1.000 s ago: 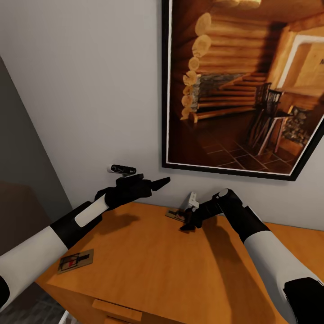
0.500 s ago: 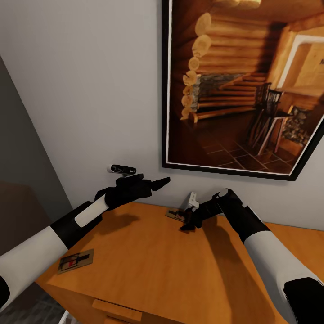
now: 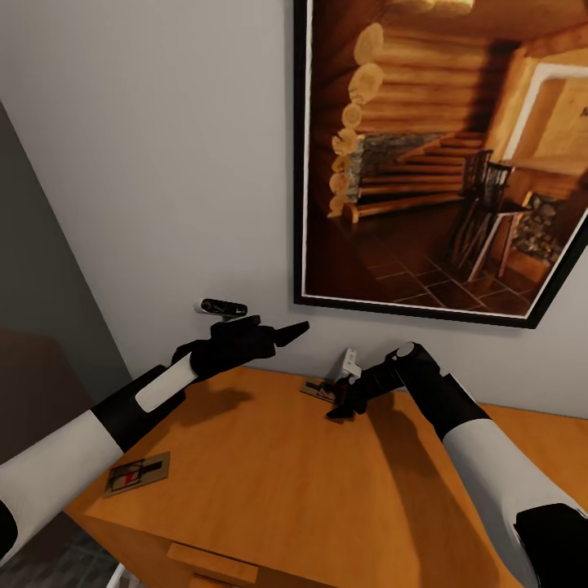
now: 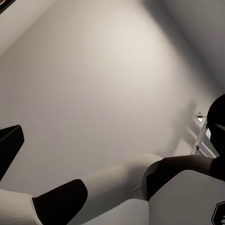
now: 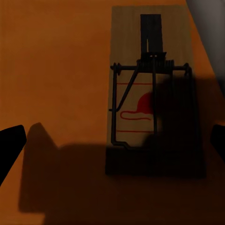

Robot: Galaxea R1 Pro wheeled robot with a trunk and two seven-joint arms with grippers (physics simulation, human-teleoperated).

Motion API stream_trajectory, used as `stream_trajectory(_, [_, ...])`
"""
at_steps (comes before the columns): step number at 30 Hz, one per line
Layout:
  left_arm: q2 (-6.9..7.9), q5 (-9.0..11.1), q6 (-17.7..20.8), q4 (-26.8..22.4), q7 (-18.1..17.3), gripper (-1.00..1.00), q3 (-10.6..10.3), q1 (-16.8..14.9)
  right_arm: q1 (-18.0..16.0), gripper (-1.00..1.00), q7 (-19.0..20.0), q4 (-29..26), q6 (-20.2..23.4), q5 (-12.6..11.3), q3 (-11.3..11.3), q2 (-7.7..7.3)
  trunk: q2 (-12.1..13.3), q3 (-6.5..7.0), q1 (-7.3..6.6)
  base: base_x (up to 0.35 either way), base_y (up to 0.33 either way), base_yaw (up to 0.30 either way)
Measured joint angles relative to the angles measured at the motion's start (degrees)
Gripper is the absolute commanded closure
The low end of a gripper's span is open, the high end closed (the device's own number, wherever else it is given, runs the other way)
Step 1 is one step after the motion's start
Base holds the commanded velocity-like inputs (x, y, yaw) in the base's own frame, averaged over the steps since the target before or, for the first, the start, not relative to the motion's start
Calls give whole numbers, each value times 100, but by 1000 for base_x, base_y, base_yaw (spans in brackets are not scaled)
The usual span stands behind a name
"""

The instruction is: Take the four mousetraps from the cabinet in the bathroom and place them on the bathroom floor. Make sure all four end up on the same floor surface, and ensure that at least two of them are either under or directly next to the same bathroom sink.

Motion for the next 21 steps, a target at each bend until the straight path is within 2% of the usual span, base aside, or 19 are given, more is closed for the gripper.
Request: stream_trajectory(21, [0, 0, 0, 0, 0, -100, 0, -2, 0, -100, 4, -6, 27, 20, -3, 8, 0, 0, 0, 0, 0, 0])
